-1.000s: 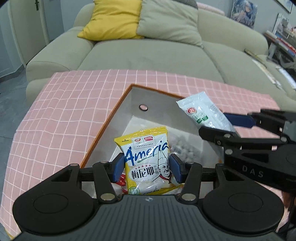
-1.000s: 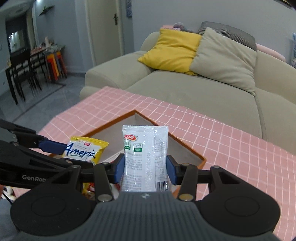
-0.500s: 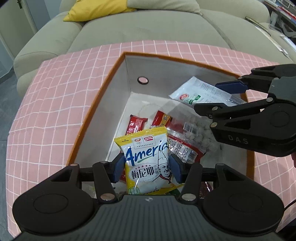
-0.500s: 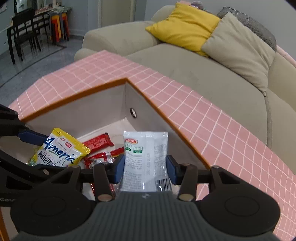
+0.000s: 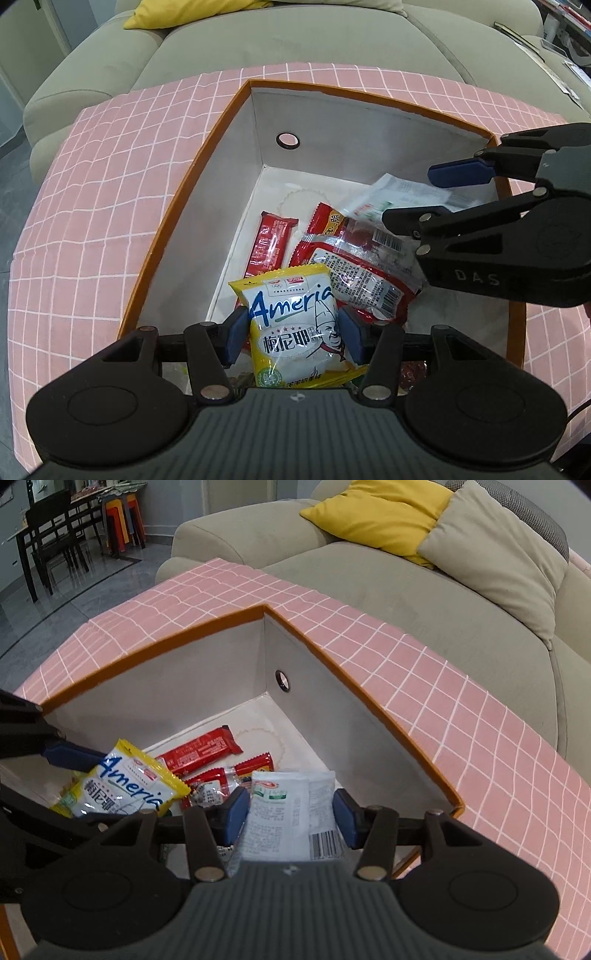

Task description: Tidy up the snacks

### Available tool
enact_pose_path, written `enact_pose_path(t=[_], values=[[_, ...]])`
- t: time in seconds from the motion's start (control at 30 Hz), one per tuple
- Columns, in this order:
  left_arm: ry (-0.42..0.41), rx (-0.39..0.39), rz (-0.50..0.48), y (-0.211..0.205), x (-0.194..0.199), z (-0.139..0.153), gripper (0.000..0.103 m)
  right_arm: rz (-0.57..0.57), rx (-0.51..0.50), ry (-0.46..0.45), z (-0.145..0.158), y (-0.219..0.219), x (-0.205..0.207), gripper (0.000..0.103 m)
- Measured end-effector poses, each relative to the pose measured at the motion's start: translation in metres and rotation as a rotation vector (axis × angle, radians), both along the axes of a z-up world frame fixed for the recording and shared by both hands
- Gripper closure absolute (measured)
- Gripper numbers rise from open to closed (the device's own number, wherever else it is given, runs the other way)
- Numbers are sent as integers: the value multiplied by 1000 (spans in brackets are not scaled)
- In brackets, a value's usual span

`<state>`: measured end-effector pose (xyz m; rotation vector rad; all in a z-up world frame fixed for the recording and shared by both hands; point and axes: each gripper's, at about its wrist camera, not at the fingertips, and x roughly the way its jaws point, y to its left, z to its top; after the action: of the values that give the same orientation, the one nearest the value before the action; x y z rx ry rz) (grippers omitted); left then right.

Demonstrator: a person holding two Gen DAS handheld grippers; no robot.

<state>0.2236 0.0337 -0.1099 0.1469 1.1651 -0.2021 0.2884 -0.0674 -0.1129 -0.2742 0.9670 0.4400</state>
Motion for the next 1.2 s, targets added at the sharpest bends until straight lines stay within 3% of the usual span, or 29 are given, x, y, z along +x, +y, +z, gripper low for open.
enact_pose_path(t=[0.27, 0.5, 0.67, 0.9, 1.07, 1.2], values=[[-33, -34, -2, 1, -10, 20, 29, -49, 54, -23, 26, -8, -9, 28], [-119, -75, 31, 10, -26, 55, 28, -104, 98, -83, 62, -21, -31, 17], [-248, -96, 67, 14, -45, 86, 28, -151, 145, -152, 92, -34, -56, 9], [-461, -82, 107, 15, -82, 127, 27, -194, 212, -270, 127, -44, -105, 6], [-603, -60, 137, 19, -110, 153, 14, -204, 264, -353, 145, -50, -146, 4], [-699, -48, 169, 21, -136, 168, 11, -237, 269, -421, 150, -52, -180, 4]])
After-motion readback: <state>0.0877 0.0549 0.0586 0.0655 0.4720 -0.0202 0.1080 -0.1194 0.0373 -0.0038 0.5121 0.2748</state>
